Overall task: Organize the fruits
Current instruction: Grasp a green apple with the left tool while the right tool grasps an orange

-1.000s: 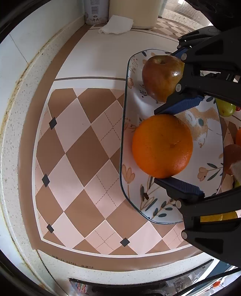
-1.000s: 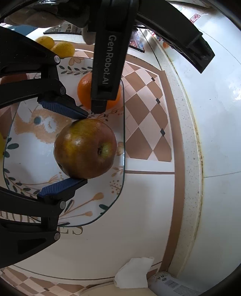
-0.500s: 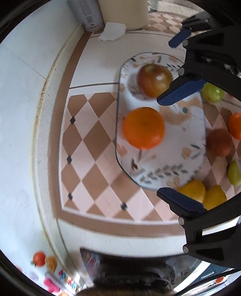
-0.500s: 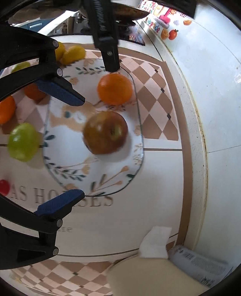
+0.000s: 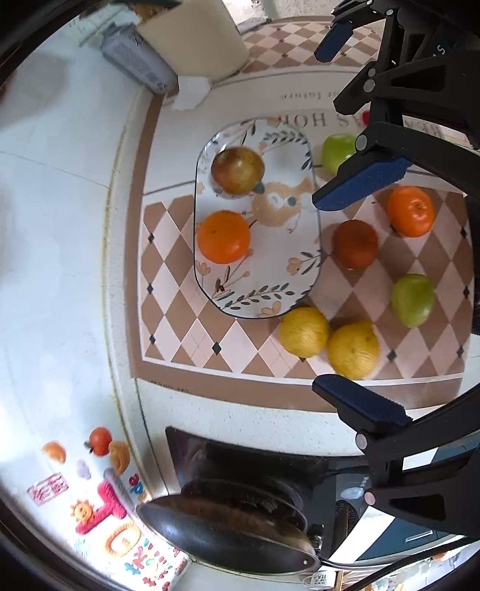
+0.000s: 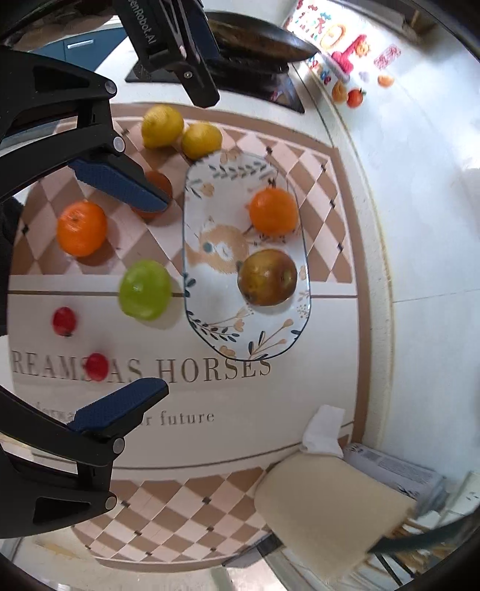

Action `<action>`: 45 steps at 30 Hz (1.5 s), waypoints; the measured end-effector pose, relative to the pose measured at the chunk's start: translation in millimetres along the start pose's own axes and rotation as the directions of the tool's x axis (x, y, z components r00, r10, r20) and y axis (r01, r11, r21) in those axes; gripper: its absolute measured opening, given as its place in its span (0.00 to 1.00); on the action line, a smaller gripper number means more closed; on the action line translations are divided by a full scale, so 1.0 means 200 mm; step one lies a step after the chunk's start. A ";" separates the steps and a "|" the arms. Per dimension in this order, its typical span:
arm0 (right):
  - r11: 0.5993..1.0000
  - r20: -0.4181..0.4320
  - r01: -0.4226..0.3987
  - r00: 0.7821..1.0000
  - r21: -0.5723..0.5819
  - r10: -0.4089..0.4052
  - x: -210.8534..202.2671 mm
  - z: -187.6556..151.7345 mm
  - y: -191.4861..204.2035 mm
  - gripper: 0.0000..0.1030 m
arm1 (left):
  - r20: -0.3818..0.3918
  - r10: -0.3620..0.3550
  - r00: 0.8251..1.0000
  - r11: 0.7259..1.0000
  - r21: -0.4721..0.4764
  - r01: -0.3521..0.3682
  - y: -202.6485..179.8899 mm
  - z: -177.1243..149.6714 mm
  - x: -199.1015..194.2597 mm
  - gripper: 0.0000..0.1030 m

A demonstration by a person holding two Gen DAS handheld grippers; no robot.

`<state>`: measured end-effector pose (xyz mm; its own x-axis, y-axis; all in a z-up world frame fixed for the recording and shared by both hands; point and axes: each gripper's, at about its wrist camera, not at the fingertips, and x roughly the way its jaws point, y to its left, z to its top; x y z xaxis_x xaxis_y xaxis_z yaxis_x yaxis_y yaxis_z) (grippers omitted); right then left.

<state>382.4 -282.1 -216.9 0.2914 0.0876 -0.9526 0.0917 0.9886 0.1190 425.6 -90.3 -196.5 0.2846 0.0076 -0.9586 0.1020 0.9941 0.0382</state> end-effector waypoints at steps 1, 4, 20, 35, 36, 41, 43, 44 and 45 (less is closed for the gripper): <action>1.000 0.006 -0.003 1.000 -0.003 0.003 -0.03 -0.01 0.01 0.91 | 0.009 0.003 1.000 1.000 0.001 -0.003 0.00 -0.02 -0.03 0.88; 1.000 0.033 -0.019 0.999 -0.002 0.019 -0.15 -0.06 0.03 0.91 | 0.050 0.012 0.999 1.000 0.003 -0.012 0.00 -0.09 -0.14 0.88; 0.999 0.137 -0.050 0.989 0.004 0.049 -0.66 -0.32 0.07 0.91 | 0.149 -0.052 0.987 0.999 0.008 0.051 0.04 -0.41 -0.57 0.88; 0.983 0.040 -0.181 0.983 0.014 0.181 -0.30 -0.36 0.09 0.91 | 0.103 0.033 0.994 0.997 -0.070 -0.026 0.18 -0.44 -0.38 0.99; 0.981 0.007 -0.193 0.981 0.017 0.193 -0.22 -0.37 0.10 0.91 | 0.076 0.046 0.996 0.996 -0.074 -0.040 0.19 -0.45 -0.33 0.99; 0.977 -0.164 -0.212 0.963 0.023 0.213 0.20 -0.44 0.18 0.87 | -0.087 0.057 0.995 0.992 -0.105 -0.066 0.26 -0.51 -0.03 0.99; 0.979 -0.206 -0.203 0.957 0.015 0.201 0.32 -0.47 0.21 0.85 | -0.137 0.059 0.989 0.989 -0.123 -0.076 0.27 -0.54 0.06 0.99; 0.979 -0.227 -0.203 0.953 0.013 0.201 0.39 -0.47 0.22 0.82 | -0.161 0.047 0.986 0.989 -0.134 -0.069 0.28 -0.55 0.11 0.99; 0.979 -0.240 -0.204 0.950 0.010 0.200 0.42 -0.48 0.23 0.79 | -0.187 0.034 0.982 0.987 -0.149 -0.062 0.29 -0.56 0.15 0.99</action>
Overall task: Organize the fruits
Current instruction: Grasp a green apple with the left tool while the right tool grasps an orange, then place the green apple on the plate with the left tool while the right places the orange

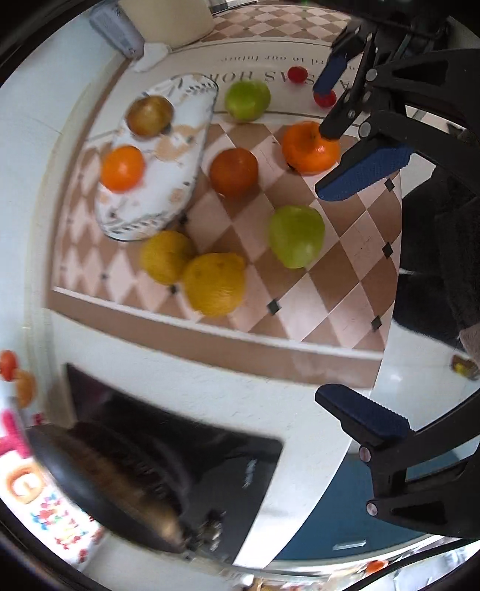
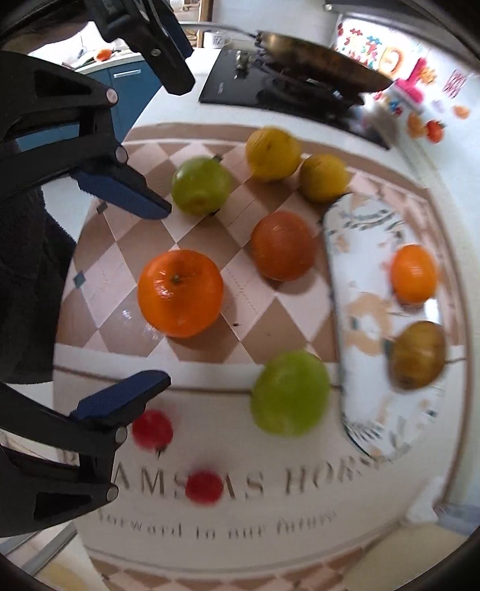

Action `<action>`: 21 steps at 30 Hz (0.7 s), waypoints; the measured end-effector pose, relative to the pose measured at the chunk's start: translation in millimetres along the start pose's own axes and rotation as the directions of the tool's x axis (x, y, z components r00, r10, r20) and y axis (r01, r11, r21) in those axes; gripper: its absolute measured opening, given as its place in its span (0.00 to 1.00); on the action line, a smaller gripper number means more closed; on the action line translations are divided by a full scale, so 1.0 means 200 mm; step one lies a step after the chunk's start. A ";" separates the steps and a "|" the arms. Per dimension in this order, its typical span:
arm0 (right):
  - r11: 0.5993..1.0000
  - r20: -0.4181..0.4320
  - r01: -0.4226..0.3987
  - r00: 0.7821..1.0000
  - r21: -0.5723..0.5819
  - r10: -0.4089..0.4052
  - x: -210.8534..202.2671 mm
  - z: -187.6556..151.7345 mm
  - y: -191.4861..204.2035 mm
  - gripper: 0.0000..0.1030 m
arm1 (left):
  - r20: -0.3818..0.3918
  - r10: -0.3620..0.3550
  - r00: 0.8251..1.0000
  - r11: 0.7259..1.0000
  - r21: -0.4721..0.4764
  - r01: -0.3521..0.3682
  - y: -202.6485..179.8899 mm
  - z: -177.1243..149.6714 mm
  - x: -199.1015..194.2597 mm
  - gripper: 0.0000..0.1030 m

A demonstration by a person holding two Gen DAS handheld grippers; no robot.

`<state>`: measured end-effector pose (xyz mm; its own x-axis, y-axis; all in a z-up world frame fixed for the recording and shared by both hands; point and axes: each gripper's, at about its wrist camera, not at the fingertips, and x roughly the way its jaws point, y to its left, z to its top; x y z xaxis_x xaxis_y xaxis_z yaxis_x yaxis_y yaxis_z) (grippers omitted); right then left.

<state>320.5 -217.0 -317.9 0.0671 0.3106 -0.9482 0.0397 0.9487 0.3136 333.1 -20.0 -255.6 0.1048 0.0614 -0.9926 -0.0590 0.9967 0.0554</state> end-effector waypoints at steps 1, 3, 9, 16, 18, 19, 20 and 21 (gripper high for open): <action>1.000 -0.021 0.008 1.000 -0.012 -0.009 0.06 0.01 0.01 0.78 | -0.020 -0.005 1.000 1.000 -0.009 0.005 0.00 0.01 0.03 0.99; 1.000 -0.052 -0.001 0.999 -0.029 0.000 0.15 0.02 0.03 0.71 | -0.068 -0.027 0.997 0.999 -0.021 0.026 0.00 0.01 0.10 0.99; 0.996 -0.081 0.043 0.996 -0.084 -0.049 0.21 0.02 0.02 0.64 | -0.148 -0.060 0.987 0.998 0.001 0.061 -0.08 0.03 0.25 0.98; 0.995 -0.120 0.071 0.990 -0.067 -0.079 0.16 -0.04 -0.13 0.64 | -0.182 -0.081 0.980 0.995 0.042 0.090 -0.19 0.07 0.39 0.98; 0.998 -0.127 0.045 0.991 -0.042 -0.050 0.15 -0.04 -0.17 0.65 | -0.193 -0.084 0.978 0.994 0.055 0.096 -0.22 0.06 0.42 0.96; 0.999 -0.133 0.037 0.990 -0.032 -0.041 0.15 -0.04 -0.18 0.65 | -0.196 -0.088 0.977 0.993 0.058 0.101 -0.22 0.06 0.43 0.83; 0.999 -0.139 0.035 0.990 -0.024 -0.038 0.14 -0.04 -0.20 0.67 | -0.199 -0.092 0.976 0.993 0.059 0.106 -0.24 0.06 0.44 0.75; 0.999 -0.147 0.039 0.988 -0.015 -0.041 0.14 -0.04 -0.21 0.69 | -0.203 -0.095 0.975 0.992 0.059 0.108 -0.24 0.06 0.45 0.62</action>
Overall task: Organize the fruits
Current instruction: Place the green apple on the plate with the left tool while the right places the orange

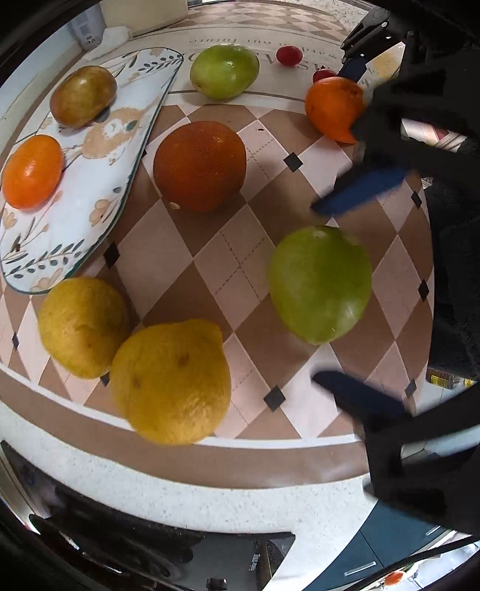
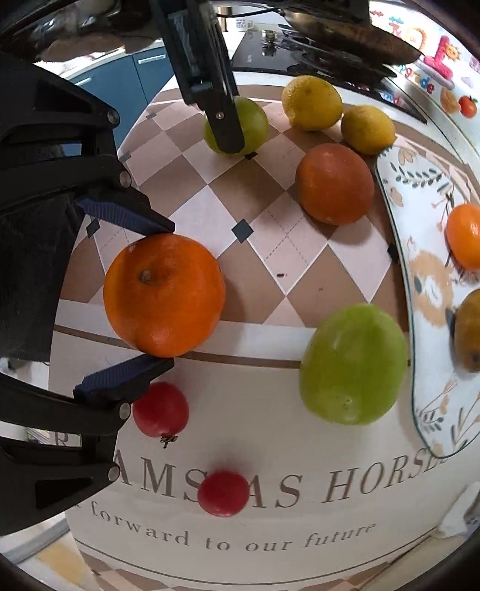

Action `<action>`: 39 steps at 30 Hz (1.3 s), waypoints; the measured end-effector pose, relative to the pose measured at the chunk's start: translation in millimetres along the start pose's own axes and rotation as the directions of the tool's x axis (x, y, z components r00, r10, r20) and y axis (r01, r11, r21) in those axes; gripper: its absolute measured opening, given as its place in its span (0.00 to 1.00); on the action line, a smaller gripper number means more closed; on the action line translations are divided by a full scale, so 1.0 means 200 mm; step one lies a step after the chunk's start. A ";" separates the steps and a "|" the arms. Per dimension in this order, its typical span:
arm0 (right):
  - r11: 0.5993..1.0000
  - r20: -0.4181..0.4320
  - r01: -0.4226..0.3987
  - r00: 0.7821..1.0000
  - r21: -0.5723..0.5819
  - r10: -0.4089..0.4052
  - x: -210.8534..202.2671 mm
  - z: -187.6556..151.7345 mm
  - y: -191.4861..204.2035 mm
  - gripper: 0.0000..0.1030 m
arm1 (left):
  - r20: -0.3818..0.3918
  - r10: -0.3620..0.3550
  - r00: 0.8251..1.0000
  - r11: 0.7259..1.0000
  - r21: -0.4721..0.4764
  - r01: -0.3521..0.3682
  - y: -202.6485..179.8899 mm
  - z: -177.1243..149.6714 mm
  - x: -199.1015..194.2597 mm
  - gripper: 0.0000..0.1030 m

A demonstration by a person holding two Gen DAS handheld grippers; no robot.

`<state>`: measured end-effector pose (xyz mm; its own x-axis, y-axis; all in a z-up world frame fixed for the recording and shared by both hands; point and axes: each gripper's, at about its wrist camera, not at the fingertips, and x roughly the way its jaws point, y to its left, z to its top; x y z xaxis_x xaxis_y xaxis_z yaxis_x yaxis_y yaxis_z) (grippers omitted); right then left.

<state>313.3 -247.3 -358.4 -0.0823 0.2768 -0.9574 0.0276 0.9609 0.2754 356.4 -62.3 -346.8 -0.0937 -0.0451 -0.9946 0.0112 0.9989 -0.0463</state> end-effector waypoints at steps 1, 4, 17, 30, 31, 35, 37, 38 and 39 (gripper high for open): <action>1.000 -0.004 0.000 1.000 0.007 0.000 0.00 0.01 -0.01 0.69 | -0.001 -0.016 1.000 1.000 -0.001 0.016 0.00 0.00 0.01 0.58; 1.000 -0.007 -0.005 1.000 0.013 0.006 -0.02 0.01 -0.03 0.69 | 0.041 0.006 0.999 1.000 0.018 -0.007 -0.04 -0.03 0.00 0.58; 0.998 -0.013 -0.069 0.997 0.001 0.069 -0.10 0.07 -0.02 0.63 | 0.077 -0.012 0.997 0.998 0.063 0.008 -0.22 -0.07 -0.13 0.57; 0.997 0.165 -0.076 0.984 0.009 0.074 -0.39 0.69 -0.02 0.63 | 0.169 -0.061 0.984 0.998 0.039 0.055 -0.08 0.61 -0.44 0.57; 0.997 0.162 -0.074 0.984 0.009 0.072 -0.37 0.74 -0.01 0.63 | 0.156 -0.057 0.986 0.998 0.029 0.053 -0.06 0.65 -0.41 0.57; 0.997 0.139 -0.072 0.988 0.005 0.070 -0.26 0.84 0.11 0.63 | 0.072 -0.049 0.996 0.999 0.014 0.048 -0.06 0.85 -0.28 0.57; 0.998 0.121 -0.070 0.990 -0.002 0.070 -0.21 0.89 0.14 0.63 | 0.045 -0.050 0.998 0.999 0.014 0.050 -0.08 0.89 -0.25 0.57; 0.998 0.116 -0.066 0.991 -0.005 0.066 -0.18 0.89 0.17 0.63 | 0.034 -0.048 0.998 0.999 0.018 0.048 -0.09 0.91 -0.23 0.57; 0.998 0.109 -0.061 0.992 -0.009 0.061 -0.15 0.91 0.18 0.64 | 0.027 -0.043 0.999 0.999 0.023 0.042 -0.10 0.92 -0.21 0.57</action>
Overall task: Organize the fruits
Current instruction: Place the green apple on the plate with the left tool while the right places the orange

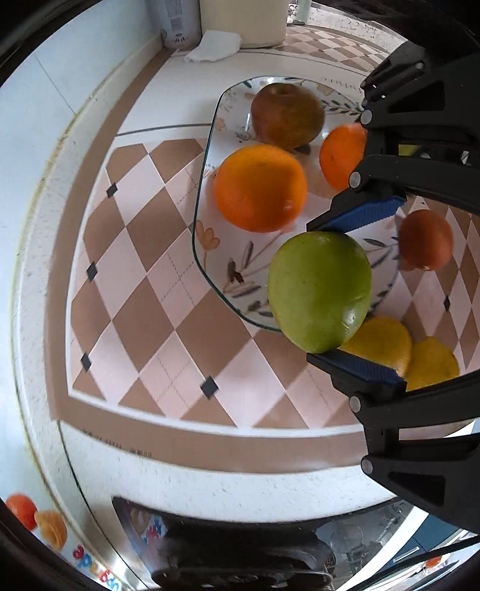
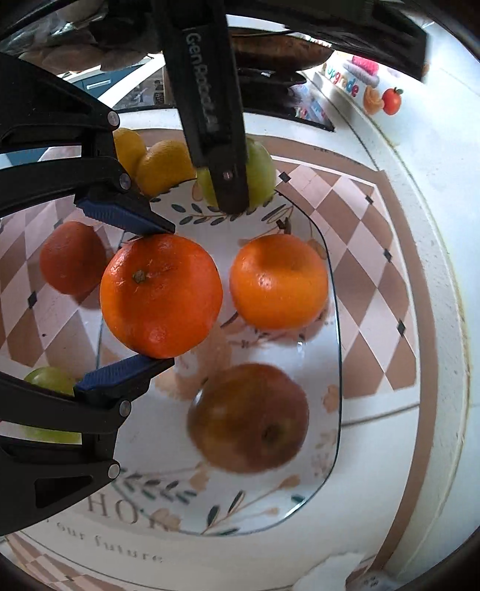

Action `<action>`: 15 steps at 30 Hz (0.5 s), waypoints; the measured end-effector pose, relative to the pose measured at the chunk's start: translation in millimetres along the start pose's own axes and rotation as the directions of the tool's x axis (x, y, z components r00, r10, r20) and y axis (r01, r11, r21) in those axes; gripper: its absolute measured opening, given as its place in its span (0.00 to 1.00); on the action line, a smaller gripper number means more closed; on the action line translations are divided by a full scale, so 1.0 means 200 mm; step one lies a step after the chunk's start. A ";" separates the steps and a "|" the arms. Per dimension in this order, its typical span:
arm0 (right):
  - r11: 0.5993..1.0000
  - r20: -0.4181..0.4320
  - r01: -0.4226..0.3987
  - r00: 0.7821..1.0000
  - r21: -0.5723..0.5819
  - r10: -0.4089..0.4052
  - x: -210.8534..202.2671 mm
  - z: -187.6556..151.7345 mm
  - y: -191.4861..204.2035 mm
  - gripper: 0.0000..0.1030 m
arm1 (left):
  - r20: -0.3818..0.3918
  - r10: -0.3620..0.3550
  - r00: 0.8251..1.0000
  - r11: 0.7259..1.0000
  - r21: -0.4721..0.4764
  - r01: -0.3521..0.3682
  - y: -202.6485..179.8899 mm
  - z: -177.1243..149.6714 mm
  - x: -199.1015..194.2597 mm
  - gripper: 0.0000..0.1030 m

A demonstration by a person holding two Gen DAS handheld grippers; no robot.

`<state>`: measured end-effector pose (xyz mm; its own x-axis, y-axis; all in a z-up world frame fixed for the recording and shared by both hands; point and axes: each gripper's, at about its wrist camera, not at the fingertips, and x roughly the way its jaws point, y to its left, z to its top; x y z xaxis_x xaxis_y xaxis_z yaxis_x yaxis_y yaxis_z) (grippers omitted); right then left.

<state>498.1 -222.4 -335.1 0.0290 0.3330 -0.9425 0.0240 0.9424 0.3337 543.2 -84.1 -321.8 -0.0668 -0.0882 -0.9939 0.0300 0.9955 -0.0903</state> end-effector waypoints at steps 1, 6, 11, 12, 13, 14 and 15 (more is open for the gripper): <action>1.000 -0.008 0.005 1.000 -0.005 -0.005 0.02 0.01 0.00 0.64 | -0.006 0.006 1.000 1.000 0.005 -0.006 -0.01 0.01 0.01 0.57; 1.000 -0.059 -0.017 0.998 0.010 0.018 0.11 0.03 0.01 0.65 | -0.027 0.025 0.999 1.000 0.006 -0.025 -0.03 0.01 0.07 0.58; 1.000 -0.062 -0.009 0.998 0.001 0.009 0.08 0.02 0.00 0.80 | 0.011 -0.009 1.000 1.000 -0.007 0.009 -0.02 0.02 0.03 0.75; 1.000 -0.059 0.000 0.998 -0.003 0.000 0.08 0.03 0.02 0.80 | 0.022 -0.011 1.000 1.000 -0.004 0.011 -0.02 0.02 0.01 0.83; 1.000 -0.054 0.006 0.999 -0.004 -0.006 0.06 0.02 0.01 0.80 | 0.029 -0.007 1.000 1.000 -0.001 0.007 -0.02 0.02 -0.01 0.85; 1.000 -0.053 0.015 0.998 -0.002 -0.015 0.05 0.01 0.00 0.82 | 0.035 0.003 0.999 1.000 0.000 -0.003 -0.01 0.01 -0.03 0.85; 1.000 -0.053 0.026 0.998 0.003 -0.026 0.02 0.00 -0.01 0.86 | 0.043 0.007 0.999 1.000 -0.001 -0.007 0.00 0.00 -0.05 0.85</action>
<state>498.1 -223.2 -340.6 -0.0242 0.3096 -0.9506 0.0277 0.9507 0.3089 543.6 -83.7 -312.5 -0.0237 -0.0827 -0.9963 0.0293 0.9961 -0.0834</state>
